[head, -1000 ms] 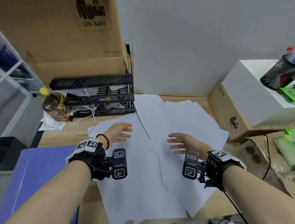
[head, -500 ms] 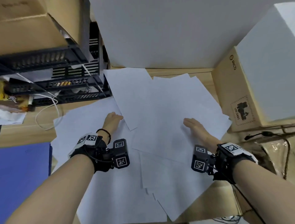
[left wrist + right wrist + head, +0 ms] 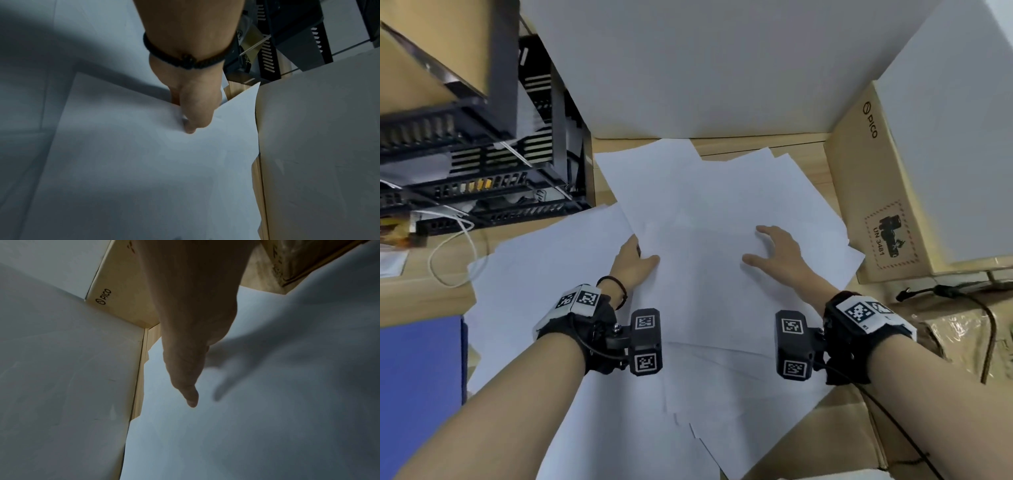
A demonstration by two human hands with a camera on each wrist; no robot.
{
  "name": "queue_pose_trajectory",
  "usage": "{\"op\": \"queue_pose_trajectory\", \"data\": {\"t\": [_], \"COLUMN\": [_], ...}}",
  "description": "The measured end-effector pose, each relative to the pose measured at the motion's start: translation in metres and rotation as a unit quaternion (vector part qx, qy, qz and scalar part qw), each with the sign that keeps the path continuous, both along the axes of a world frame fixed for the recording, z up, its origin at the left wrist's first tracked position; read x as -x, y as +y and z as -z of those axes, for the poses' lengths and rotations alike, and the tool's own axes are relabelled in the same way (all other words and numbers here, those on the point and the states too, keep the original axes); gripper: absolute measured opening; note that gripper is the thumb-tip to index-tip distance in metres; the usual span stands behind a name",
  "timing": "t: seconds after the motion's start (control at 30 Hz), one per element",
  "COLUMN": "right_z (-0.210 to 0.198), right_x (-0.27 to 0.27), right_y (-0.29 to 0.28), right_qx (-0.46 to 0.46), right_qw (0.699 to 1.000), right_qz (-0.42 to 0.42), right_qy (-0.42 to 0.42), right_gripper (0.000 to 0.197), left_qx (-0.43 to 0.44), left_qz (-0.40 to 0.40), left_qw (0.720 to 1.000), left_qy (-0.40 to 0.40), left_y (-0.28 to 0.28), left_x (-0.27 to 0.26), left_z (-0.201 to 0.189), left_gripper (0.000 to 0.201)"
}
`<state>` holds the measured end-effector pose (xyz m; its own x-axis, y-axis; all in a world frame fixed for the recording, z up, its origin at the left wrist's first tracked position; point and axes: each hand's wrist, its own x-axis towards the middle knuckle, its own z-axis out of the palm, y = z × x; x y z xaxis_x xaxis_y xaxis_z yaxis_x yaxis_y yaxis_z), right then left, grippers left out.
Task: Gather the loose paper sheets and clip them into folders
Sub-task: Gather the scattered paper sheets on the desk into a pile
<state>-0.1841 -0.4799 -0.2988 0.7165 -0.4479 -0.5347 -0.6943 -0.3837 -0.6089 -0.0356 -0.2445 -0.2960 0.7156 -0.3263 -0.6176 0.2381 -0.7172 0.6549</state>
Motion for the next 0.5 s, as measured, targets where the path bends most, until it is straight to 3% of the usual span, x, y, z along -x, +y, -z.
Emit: {"op": "queue_pose_trajectory", "data": {"t": [0.1, 0.17, 0.27, 0.5], "right_z": [0.010, 0.015, 0.013, 0.011], "right_x": [0.001, 0.002, 0.002, 0.016], "right_y": [0.000, 0.011, 0.037, 0.109], "right_qx": [0.008, 0.027, 0.063, 0.133], "right_qw": [0.999, 0.996, 0.991, 0.967], "right_qz": [-0.012, -0.052, -0.089, -0.192], "right_qy": [0.038, 0.068, 0.079, 0.101], "right_gripper": [0.089, 0.095, 0.096, 0.100], "left_qx": [0.016, -0.003, -0.044, -0.033], "left_qz": [0.033, 0.036, 0.022, -0.061], "left_qw": [0.999, 0.999, 0.999, 0.997], "left_qy": [0.008, 0.001, -0.004, 0.045], "left_y": [0.016, 0.029, 0.055, 0.126], "left_x": [0.007, 0.014, 0.024, 0.046], "left_z": [-0.007, -0.012, -0.012, -0.010], "left_gripper": [0.024, 0.007, 0.038, 0.050]}}
